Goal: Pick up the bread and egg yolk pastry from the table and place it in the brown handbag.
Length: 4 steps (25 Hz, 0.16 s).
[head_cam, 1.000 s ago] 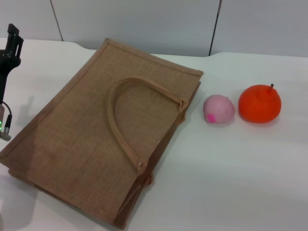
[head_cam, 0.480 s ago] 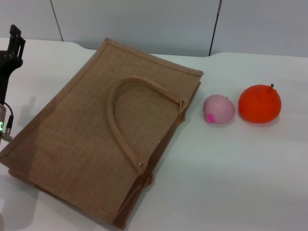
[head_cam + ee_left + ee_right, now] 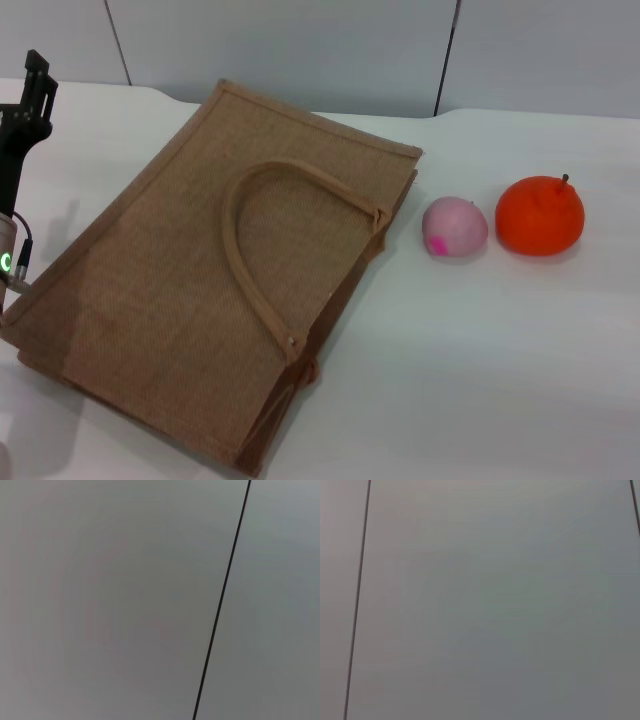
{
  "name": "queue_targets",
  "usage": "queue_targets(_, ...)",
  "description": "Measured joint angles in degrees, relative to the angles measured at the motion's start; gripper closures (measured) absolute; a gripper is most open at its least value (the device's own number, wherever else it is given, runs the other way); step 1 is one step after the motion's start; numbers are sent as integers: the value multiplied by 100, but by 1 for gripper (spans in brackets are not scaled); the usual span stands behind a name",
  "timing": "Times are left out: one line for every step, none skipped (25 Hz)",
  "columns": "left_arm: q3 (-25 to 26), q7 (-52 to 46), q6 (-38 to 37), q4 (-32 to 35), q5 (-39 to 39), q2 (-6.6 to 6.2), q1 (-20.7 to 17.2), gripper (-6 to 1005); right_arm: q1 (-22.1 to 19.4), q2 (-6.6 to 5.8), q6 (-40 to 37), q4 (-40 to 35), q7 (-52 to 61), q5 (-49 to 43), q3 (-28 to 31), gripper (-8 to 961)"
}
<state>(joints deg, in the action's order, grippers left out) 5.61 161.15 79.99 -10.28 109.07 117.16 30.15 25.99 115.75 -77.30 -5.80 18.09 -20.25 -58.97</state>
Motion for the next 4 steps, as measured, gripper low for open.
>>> queue_targets(0,0,1,-1,0,0,1,284,6,0,0,1,0,1,0,65)
queue_targets(1,1,1,-1,-1,0,3,284,13,0,0,4,0,1,0,65)
queue_targets(1,1,1,-1,-1,0,3,284,21,0,0,10,2,2,0,65)
queue_targets(1,3,2,-1,-1,0,5,284,27,0,1,14,2,3,0,65)
